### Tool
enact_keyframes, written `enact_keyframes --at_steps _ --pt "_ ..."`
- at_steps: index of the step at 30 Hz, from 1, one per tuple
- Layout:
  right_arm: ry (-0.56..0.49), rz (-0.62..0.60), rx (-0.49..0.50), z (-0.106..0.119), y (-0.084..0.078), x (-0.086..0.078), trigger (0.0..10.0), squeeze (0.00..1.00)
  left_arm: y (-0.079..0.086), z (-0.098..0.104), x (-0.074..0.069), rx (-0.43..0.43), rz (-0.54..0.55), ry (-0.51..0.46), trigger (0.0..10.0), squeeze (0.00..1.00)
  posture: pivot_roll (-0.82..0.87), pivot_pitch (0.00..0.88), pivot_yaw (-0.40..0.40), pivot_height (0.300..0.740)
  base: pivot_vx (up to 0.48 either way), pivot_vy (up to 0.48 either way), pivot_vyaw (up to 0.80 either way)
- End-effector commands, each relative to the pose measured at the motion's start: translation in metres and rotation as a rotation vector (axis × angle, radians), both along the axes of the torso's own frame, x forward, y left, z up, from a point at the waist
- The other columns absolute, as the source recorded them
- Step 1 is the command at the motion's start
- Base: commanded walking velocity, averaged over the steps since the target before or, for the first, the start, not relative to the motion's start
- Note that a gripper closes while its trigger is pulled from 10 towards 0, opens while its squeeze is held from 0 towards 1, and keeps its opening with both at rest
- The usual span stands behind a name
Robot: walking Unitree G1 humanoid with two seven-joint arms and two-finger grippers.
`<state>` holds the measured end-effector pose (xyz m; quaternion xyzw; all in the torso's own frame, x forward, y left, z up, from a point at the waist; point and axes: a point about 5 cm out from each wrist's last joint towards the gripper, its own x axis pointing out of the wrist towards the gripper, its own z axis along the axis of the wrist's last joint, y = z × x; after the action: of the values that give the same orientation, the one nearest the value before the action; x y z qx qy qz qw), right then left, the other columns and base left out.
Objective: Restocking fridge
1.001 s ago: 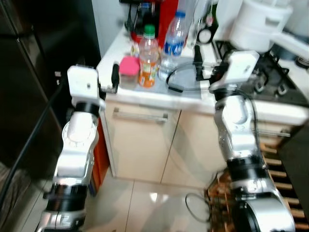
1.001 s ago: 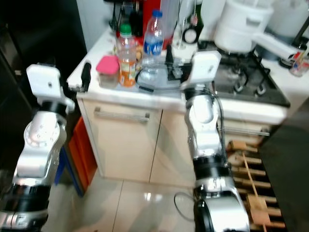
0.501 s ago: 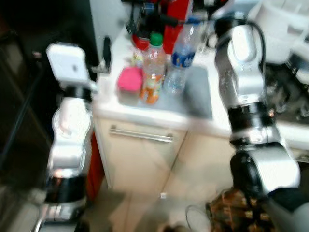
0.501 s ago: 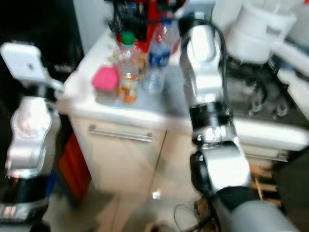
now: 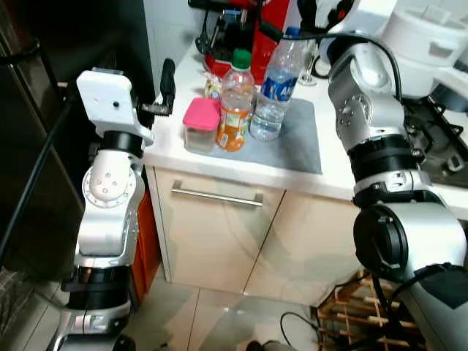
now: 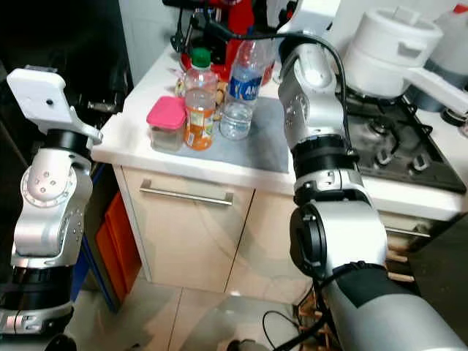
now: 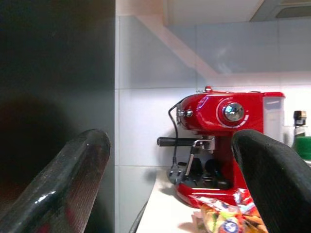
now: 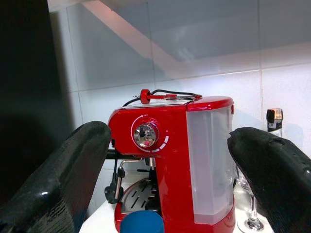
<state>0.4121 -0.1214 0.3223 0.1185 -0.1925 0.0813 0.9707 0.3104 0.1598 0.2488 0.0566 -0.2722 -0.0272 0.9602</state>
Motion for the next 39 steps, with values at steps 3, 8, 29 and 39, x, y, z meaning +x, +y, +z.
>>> enact_keyframes --at_steps 3,8,29,39 --pt "0.018 0.014 0.006 0.002 -0.004 0.001 10.0 0.0 -0.008 0.0 -0.002 0.025 -0.041 0.002 10.0 0.0 0.04 0.0 -0.069 0.74 0.0 0.0 0.0" --pt "0.105 0.067 -0.028 -0.014 0.004 0.007 10.0 0.0 -0.01 -0.002 -0.002 0.031 -0.05 0.01 10.0 0.0 0.04 0.0 -0.072 0.74 0.0 0.0 0.0" --pt "0.295 0.167 -0.082 -0.044 0.027 0.013 10.0 0.0 -0.009 -0.011 -0.006 0.092 -0.024 0.044 10.0 0.0 0.08 0.0 -0.11 0.74 0.0 0.0 0.0" --pt "0.364 0.166 0.011 -0.049 0.023 0.015 10.0 0.0 -0.008 -0.011 -0.004 0.09 -0.022 0.049 10.0 0.0 0.07 0.0 -0.109 0.74 0.0 0.0 0.0"
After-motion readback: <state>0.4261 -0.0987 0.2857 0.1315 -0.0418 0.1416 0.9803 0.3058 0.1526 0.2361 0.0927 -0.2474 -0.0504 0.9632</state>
